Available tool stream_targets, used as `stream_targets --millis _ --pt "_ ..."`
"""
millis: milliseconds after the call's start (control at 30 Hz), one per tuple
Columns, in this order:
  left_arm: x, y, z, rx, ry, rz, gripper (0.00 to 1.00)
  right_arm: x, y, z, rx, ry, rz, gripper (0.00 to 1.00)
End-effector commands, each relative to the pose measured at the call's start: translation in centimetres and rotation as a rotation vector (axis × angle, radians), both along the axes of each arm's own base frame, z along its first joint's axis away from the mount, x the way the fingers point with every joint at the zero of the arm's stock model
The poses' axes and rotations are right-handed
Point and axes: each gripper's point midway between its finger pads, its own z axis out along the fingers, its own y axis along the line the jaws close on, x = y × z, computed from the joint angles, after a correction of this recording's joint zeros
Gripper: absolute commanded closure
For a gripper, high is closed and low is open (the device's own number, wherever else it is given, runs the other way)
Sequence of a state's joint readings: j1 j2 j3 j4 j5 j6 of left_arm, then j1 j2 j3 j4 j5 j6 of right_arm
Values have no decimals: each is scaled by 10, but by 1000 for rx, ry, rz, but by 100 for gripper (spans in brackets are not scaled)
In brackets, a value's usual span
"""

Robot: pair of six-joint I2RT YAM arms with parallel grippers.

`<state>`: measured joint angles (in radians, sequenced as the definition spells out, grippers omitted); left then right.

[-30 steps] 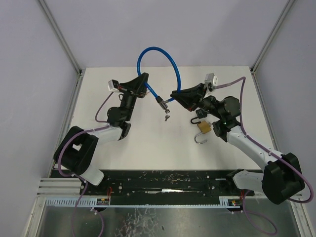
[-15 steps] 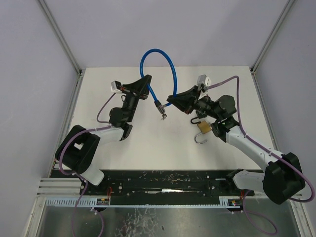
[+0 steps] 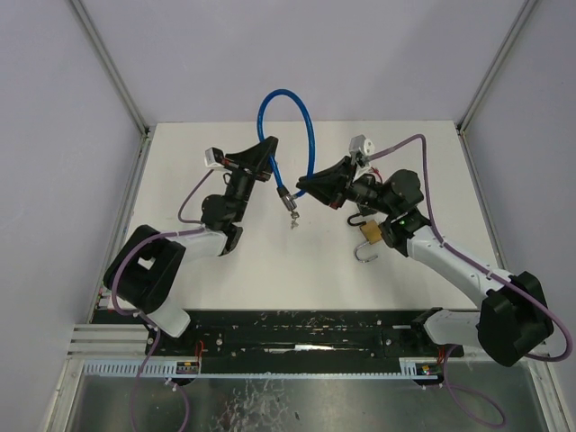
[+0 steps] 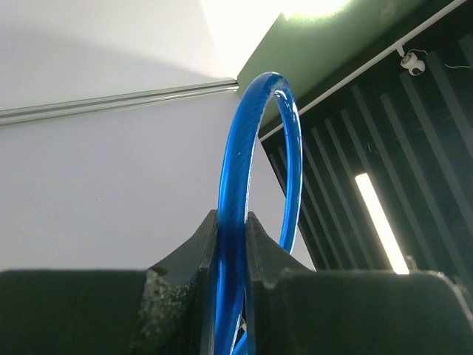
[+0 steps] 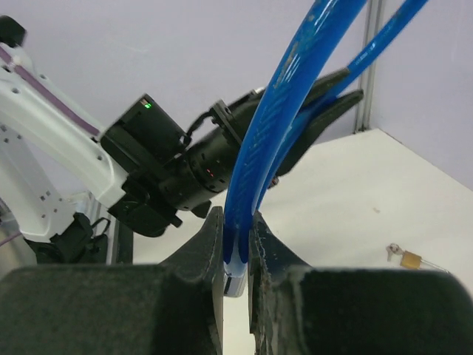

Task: Lock with the key
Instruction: Lock the lock.

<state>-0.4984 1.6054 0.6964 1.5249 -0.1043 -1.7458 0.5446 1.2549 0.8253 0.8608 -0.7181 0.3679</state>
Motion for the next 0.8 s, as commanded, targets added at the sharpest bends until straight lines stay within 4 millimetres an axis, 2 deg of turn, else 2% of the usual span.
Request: stream_targets --millis 0,100,200,333,533,667,767 --pt "-18 8 40 -107 -105 -24 100 -1 12 -41 -149 36 18 100" --pt "-19 13 36 -107 -94 -8 100 -10 5 -68 -201 47 42 100" --pt "-16 12 29 -103 -74 -11 100 -15 2 -70 -203 58 54 99" --pt "-13 8 24 -100 -65 -24 100 -1 -11 -44 -118 64 20 93" --pt "-12 7 17 -82 -51 -20 100 17 -30 -1 -26 40 -28 88" --pt "-12 7 13 -70 -48 -18 100 15 -32 13 1 24 -18 83" --pt "-12 6 13 -59 -52 -15 100 14 -32 15 0 24 -8 78"
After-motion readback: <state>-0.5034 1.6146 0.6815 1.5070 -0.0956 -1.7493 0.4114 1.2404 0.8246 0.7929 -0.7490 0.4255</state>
